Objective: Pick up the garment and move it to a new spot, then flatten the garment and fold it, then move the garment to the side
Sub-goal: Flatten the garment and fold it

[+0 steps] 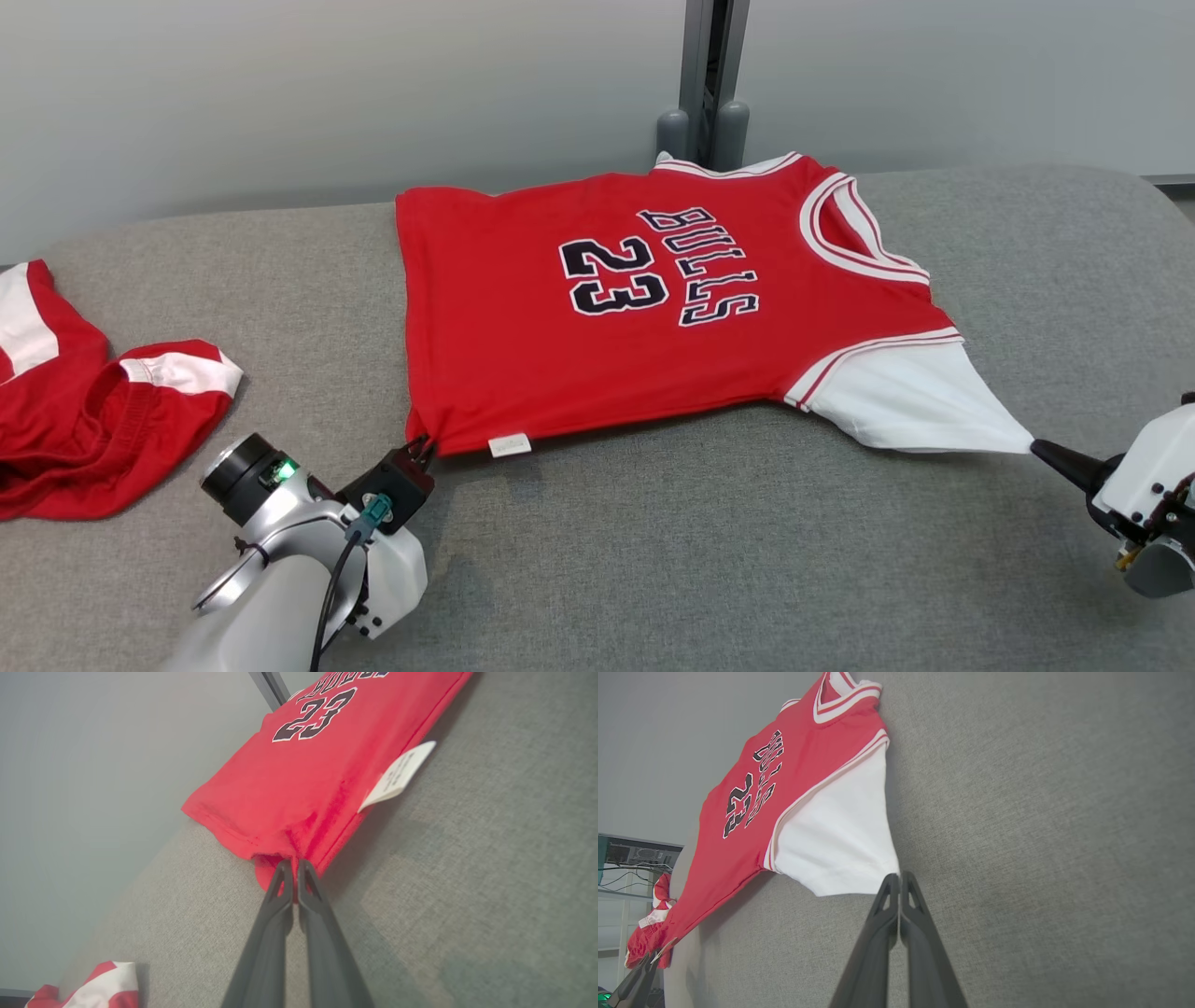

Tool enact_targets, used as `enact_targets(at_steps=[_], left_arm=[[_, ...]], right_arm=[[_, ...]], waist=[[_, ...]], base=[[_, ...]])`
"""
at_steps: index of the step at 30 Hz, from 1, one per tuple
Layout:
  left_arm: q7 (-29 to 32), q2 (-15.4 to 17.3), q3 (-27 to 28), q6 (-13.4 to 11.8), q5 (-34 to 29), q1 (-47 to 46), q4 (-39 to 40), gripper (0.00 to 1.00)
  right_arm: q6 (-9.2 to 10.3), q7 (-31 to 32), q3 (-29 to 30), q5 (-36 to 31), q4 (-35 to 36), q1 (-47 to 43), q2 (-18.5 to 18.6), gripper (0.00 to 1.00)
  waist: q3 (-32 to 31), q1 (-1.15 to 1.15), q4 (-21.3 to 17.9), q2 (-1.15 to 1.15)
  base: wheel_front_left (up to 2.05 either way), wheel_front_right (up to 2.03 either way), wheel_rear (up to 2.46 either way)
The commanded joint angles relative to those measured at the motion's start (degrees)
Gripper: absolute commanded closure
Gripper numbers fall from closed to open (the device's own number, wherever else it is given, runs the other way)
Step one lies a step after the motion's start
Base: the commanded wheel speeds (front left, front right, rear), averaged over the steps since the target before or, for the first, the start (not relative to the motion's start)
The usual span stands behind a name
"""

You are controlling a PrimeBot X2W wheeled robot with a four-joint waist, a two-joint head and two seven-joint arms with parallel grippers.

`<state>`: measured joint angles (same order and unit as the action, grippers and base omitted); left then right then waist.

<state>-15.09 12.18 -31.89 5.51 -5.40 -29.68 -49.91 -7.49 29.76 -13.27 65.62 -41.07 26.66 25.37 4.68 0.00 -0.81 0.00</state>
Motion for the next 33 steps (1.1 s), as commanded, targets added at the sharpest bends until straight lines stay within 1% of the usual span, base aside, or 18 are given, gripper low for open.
enact_targets(at_steps=[1, 5, 10, 18, 22, 27, 33], left_arm=[[0.0, 0.7, -0.1, 0.2, -0.1, 0.7, 0.1, 1.00], [0.0, 1.6, -1.3, 0.7, 0.6, 2.3, 1.0, 1.00], [0.0, 3.2, -4.0, 1.6, 1.3, 3.8, 1.9, 1.00], [0.8, 6.8, -10.8, 1.9, 4.2, 6.2, 5.3, 1.00], [2.4, 9.4, -14.3, 1.9, 7.0, 7.8, 8.8, 1.00], [5.1, 14.0, -18.2, 1.9, 8.9, 9.1, 14.5, 1.00], [9.0, 18.3, -21.2, 1.9, 11.9, 11.4, 22.3, 1.00]], right_arm=[[-0.01, 0.4, 0.3, 0.2, 0.1, -1.1, 0.6, 1.00], [-0.01, 3.4, 1.4, 0.7, 1.6, -2.6, 1.5, 1.00], [-0.01, 6.8, 3.1, 0.9, 3.7, -4.9, 2.2, 1.00], [-0.01, 13.8, 6.7, 1.2, 8.0, -10.1, 3.5, 1.00], [-0.01, 17.2, 8.8, 0.5, 11.0, -13.1, 3.6, 1.00], [-0.01, 21.6, 11.4, -0.9, 15.9, -17.1, 3.0, 1.00], [-0.01, 28.0, 16.1, -3.5, 22.0, -22.0, 0.9, 1.00]], waist=[[-0.3, 0.00, -0.1, 0.00], [-1.3, 0.00, -0.2, 0.00], [-2.2, 0.00, -0.1, 0.00], [-3.8, 0.00, 0.2, 0.00], [-4.6, 0.00, 0.2, 0.00], [-5.1, 0.00, 0.1, 0.00], [-5.8, 0.00, -0.3, 0.00]], base=[[0.00, 0.00, 0.00], [0.00, 0.00, 0.00], [0.00, 0.00, 0.00], [0.00, 0.00, 0.00], [0.00, 0.00, 0.00], [0.00, 0.00, 0.00], [0.00, 0.00, 0.00]])
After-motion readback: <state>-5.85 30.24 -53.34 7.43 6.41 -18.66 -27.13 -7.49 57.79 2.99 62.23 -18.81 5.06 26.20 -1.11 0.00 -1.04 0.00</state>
